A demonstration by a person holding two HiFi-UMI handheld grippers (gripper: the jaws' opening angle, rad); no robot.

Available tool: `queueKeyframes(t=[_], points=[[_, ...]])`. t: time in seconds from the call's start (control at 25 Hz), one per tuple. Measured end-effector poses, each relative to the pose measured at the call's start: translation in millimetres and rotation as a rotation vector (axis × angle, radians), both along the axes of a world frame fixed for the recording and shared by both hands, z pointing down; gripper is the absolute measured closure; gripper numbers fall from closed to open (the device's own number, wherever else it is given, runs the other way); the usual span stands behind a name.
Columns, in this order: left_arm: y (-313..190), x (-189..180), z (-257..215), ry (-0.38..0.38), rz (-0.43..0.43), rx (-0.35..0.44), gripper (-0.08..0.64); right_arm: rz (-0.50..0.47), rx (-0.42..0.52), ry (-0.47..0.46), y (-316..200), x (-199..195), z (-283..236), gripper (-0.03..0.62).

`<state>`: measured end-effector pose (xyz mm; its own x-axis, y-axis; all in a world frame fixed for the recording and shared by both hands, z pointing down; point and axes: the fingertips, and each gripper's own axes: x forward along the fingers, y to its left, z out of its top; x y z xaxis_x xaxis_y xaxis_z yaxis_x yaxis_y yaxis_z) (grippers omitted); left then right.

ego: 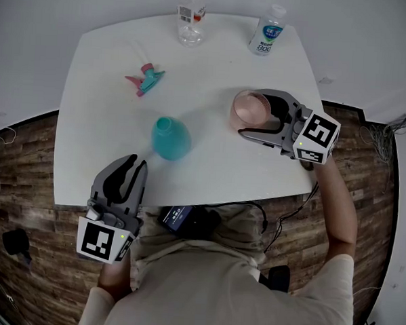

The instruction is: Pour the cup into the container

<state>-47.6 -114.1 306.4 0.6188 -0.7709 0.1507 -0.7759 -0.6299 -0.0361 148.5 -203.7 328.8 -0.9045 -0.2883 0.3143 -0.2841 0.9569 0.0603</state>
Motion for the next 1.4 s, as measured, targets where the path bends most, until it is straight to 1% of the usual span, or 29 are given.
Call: queueKeyframes(t=[0.16, 0.28, 0.68, 1.08, 1.28, 1.4], points=[[0.9, -1.3, 0.8, 0.002, 0.0, -0.002, 0.494, 0.025, -0.005, -0.001, -0.1, -1.0, -3.0, 0.225], [0.9, -2.3, 1.3, 0.004, -0.001, -0.003, 0.494, 0.034, -0.021, -0.018, -0.3, -0.8, -7.8, 0.225], [-1.6, -4.3, -0.7, 0.009, 0.003, 0.001, 0.494, 0.032, -0.046, -0.034, 11.6, -12.3, -28.3, 0.225], [-0.4, -5.1, -5.5, 0.013, 0.018, 0.014, 0.494, 0.03, -0.041, 0.017, 25.1, -27.8, -47.7, 0.225], [2.1, -3.1, -5.7, 0.02, 0.04, 0.013, 0.494, 0.032, -0.072, 0.03, 31.0, -35.5, -54.8, 0.227], [2.9, -2.0, -7.7, 0.018, 0.05, 0.019, 0.494, 0.032, -0.071, 0.046, 35.3, -40.7, -58.8, 0.227]])
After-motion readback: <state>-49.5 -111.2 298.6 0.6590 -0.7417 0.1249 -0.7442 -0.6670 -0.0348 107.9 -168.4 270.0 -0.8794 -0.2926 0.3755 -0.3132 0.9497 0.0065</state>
